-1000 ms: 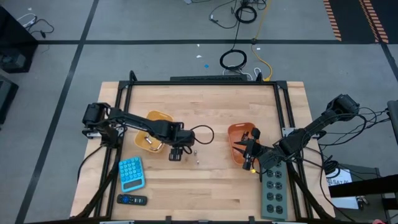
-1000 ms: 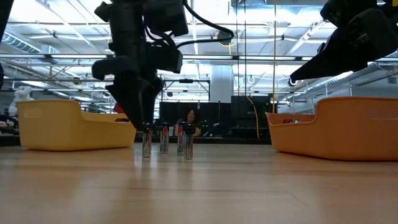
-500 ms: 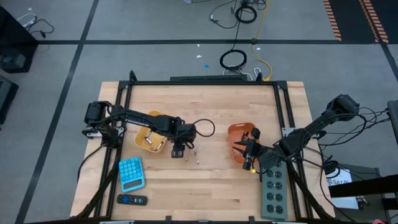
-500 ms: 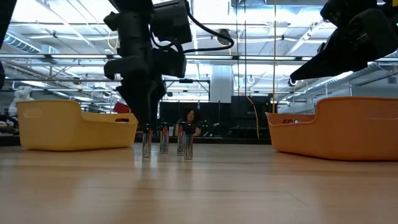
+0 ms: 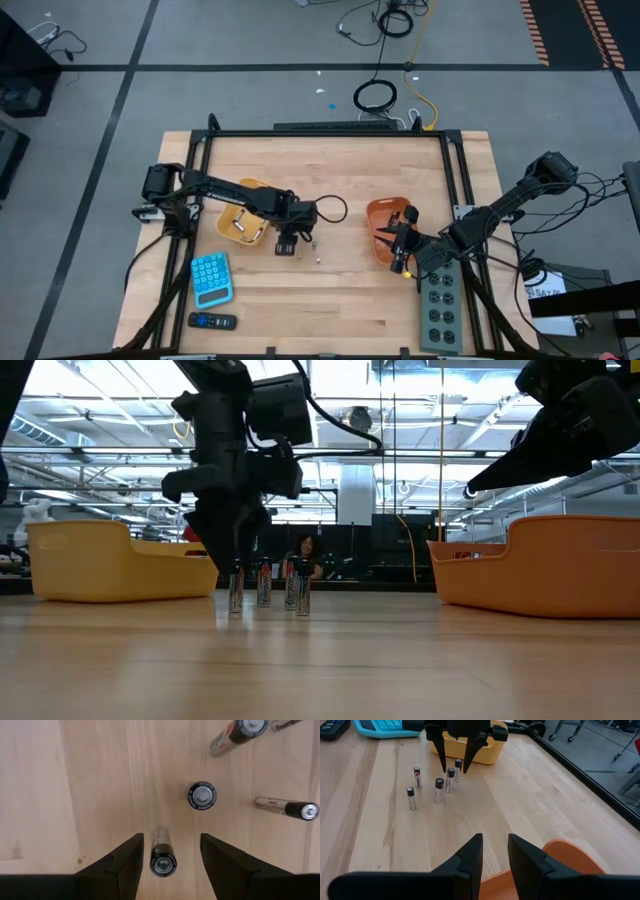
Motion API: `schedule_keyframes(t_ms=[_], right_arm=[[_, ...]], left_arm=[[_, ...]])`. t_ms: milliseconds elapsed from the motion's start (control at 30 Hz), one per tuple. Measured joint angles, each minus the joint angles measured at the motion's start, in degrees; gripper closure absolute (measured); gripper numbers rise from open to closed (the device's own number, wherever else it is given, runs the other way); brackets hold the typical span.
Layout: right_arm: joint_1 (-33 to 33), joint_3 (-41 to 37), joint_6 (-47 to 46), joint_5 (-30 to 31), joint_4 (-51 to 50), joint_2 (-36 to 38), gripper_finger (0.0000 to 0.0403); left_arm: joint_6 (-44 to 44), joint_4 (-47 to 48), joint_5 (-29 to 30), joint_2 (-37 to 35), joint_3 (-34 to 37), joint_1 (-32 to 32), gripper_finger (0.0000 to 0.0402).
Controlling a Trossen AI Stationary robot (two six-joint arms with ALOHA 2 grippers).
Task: Sort batteries
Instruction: Put the silver battery into the yellow bin
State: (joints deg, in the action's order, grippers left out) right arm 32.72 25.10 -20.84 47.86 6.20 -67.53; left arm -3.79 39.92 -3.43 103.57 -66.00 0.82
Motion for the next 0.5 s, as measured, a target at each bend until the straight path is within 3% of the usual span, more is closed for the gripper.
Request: schedule_keyframes(t_ms=[233, 500], right_arm=[[0.01, 0.00, -0.98, 0.00, -1.01, 0.00, 0.0321], [0.01, 0.00, -0.99, -0.01, -1.01, -0.02, 0.0321]], left_arm=[[-0.32, -0.20, -0.90, 1.78, 0.00, 0.00, 0.0206], [-1.16, -0.66, -0.90, 1.99, 0.00, 0.00, 0.0277]])
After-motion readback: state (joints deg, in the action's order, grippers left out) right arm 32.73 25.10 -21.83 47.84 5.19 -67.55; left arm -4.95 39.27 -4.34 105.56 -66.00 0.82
